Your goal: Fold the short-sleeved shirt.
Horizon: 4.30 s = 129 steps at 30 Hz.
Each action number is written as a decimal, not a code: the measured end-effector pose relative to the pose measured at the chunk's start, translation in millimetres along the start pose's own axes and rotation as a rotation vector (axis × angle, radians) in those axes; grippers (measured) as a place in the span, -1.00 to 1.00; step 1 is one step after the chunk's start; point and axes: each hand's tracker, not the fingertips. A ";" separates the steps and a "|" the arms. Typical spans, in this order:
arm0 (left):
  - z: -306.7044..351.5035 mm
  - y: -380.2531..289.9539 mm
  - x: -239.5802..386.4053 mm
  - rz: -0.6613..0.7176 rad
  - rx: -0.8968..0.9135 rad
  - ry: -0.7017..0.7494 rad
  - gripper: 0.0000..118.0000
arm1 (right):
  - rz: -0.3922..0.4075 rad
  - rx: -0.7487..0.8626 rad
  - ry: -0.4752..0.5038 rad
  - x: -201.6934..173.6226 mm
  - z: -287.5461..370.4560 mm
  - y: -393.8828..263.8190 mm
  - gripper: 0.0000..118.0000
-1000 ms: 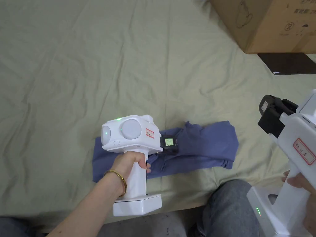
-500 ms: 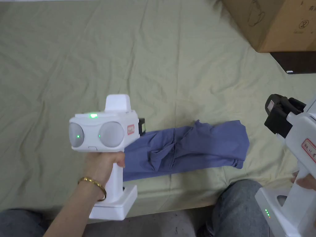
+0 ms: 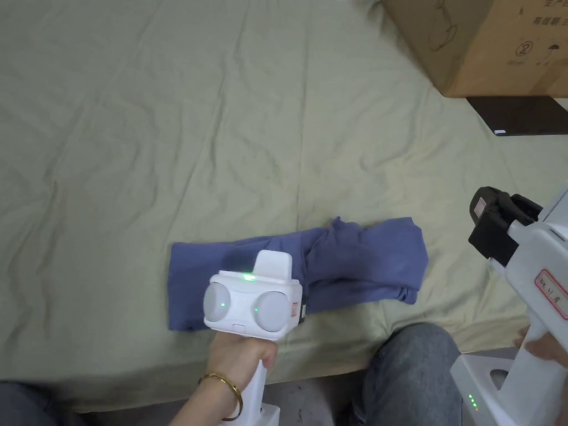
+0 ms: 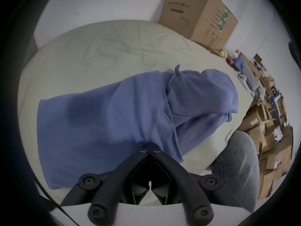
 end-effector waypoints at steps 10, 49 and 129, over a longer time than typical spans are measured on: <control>84.2 50.4 -42.2 0.281 0.200 -0.494 -0.83 | 0.006 0.009 0.016 -4.6 0.1 6.4 -1.00; 57.2 -0.1 -212.5 0.693 0.022 -0.353 -0.85 | 0.085 -0.031 0.030 -32.3 -13.6 12.3 -1.00; 171.1 9.4 -140.5 0.189 0.672 0.249 -1.00 | 0.111 -0.018 0.216 -112.2 -29.6 -9.6 -1.00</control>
